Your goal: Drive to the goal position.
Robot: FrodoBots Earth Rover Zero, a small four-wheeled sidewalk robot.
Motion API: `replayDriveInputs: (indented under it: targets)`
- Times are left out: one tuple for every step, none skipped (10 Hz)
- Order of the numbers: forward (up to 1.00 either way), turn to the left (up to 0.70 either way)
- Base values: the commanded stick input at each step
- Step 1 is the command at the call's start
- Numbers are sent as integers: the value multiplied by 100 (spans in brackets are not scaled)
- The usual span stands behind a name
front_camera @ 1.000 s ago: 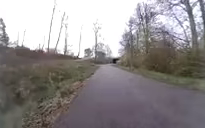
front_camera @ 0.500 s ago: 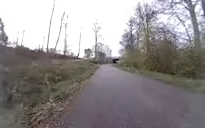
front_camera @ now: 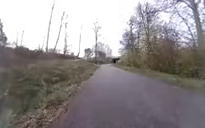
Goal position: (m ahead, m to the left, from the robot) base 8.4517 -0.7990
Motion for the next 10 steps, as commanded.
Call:
replayDriveInputs:
  targets:
    - [70, 0]
    - [70, 0]
    - [70, 0]
    - [70, 0]
    - [70, 0]
    - [70, 0]
    - [70, 0]
    - [70, 0]
    - [70, 0]
    - [70, 0]
